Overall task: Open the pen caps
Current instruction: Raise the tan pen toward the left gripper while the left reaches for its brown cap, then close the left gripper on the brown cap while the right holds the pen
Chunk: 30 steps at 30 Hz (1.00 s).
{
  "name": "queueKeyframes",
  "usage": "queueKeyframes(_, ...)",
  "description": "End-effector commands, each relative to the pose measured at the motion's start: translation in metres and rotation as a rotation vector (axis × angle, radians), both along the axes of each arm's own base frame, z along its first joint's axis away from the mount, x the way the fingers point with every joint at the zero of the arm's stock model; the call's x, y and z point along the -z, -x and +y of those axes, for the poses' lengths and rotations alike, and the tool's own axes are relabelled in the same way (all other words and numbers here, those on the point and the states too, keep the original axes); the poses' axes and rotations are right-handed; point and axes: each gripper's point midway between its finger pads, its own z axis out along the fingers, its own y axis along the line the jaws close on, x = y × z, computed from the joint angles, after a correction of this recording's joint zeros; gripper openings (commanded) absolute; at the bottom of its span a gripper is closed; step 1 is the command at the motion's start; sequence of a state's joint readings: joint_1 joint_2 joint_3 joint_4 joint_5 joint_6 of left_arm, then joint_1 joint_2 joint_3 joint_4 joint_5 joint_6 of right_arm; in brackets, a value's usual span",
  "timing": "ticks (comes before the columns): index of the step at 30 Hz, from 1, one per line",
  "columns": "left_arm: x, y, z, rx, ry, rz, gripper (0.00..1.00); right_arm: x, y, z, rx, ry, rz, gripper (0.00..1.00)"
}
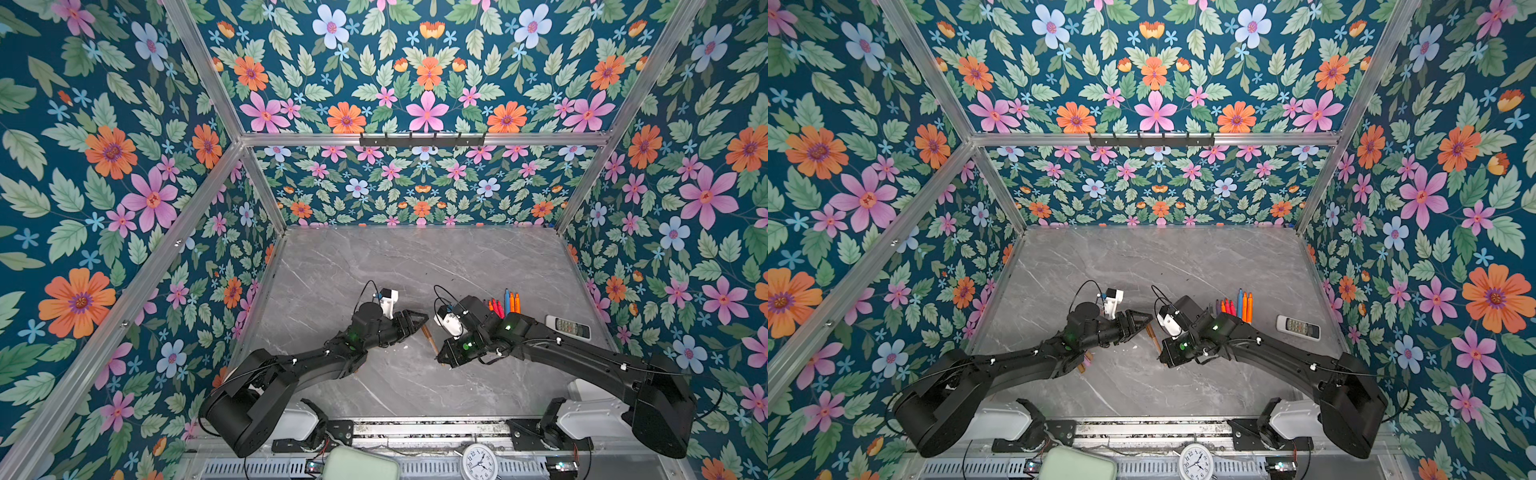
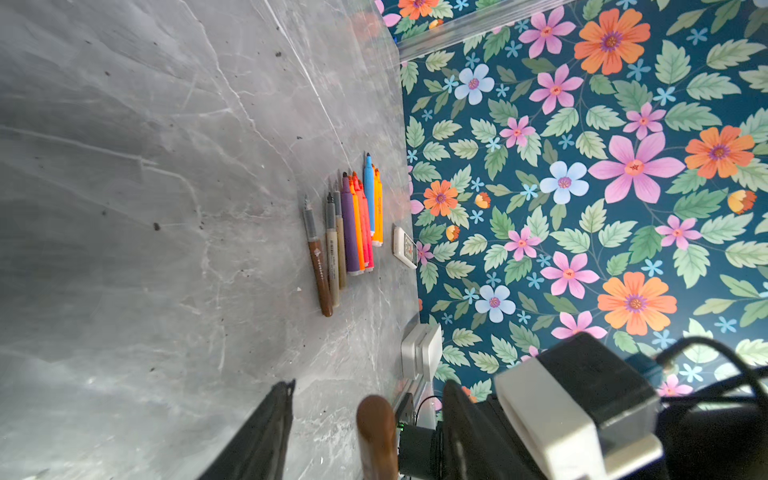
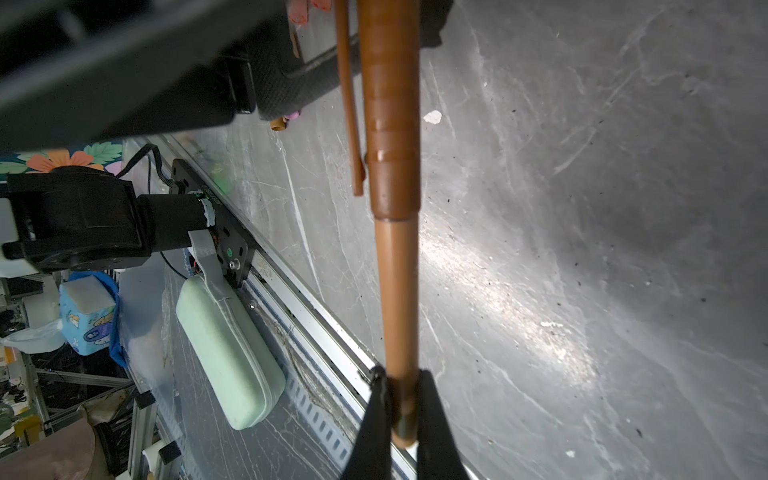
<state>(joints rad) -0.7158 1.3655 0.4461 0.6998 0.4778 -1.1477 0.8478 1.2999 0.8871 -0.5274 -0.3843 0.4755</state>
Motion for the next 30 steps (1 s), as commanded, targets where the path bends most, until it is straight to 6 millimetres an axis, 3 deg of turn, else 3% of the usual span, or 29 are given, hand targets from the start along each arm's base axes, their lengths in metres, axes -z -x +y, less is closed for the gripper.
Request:
queueKeyframes(1,-0.015,0.0,-0.009,0.018,0.034,-0.061,0.48,-0.002,-0.003,-0.006,0.035,0.02,-0.012,0.0)
queueKeyframes(4,-0.015,0.004,-0.014,0.037,0.027,-0.072,0.46,-0.005,-0.005,-0.006,0.037,0.02,-0.027,0.0)
queueKeyframes(10,-0.016,0.011,-0.023,0.074,0.025,-0.078,0.3,-0.004,-0.007,-0.005,0.035,0.033,-0.032,0.0)
queueKeyframes(15,-0.023,0.011,-0.022,0.07,0.024,-0.104,0.01,-0.002,-0.006,-0.004,0.025,0.034,-0.021,0.0)
queueKeyframes(20,-0.024,0.011,-0.021,0.075,-0.008,-0.118,0.0,-0.003,-0.005,-0.004,0.023,0.033,-0.024,0.0)
queueKeyframes(24,-0.026,0.011,-0.022,0.079,-0.013,-0.121,0.0,-0.008,-0.007,-0.006,0.031,0.02,-0.048,0.37)
queueKeyframes(26,-0.027,0.011,-0.024,0.088,-0.008,-0.122,0.0,-0.011,-0.008,-0.005,0.034,0.008,-0.057,0.44)
queueKeyframes(30,-0.03,0.013,-0.028,0.101,0.016,-0.125,0.0,-0.011,-0.006,-0.002,0.023,-0.009,-0.05,0.44)
